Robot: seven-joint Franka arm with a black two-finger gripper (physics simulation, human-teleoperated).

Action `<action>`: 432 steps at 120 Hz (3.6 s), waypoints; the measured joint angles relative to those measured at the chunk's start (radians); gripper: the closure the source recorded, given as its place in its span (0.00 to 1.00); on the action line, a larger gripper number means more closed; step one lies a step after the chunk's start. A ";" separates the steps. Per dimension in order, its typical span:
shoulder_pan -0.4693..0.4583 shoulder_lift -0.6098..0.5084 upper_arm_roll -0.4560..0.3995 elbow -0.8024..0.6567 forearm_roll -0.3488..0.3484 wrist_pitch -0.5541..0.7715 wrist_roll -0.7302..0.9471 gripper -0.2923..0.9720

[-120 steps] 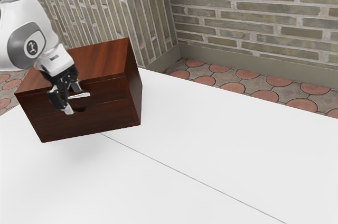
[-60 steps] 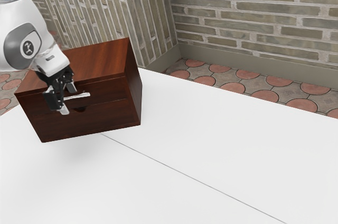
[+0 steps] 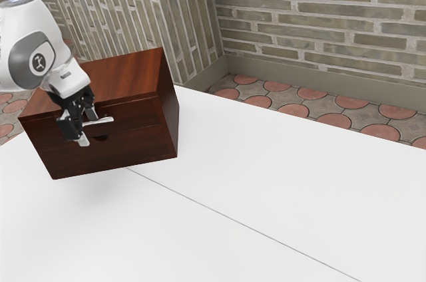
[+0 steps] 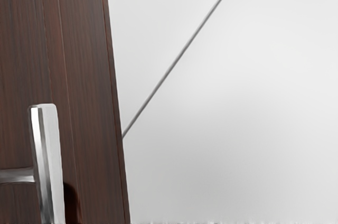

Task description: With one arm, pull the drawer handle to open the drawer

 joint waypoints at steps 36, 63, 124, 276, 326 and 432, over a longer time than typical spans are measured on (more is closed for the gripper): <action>0.003 -0.001 0.000 -0.012 -0.002 -0.001 -0.001 0.33; -0.004 -0.040 -0.001 -0.049 -0.003 -0.010 -0.007 0.36; 0.008 -0.130 0.002 -0.137 0.005 -0.014 -0.021 0.39; 0.008 -0.395 -0.016 -0.388 0.014 0.011 -0.054 0.36; 0.008 -0.477 -0.044 -0.476 0.036 0.033 -0.076 0.35; -0.122 -0.629 -0.274 -0.356 0.015 -0.138 -0.125 0.25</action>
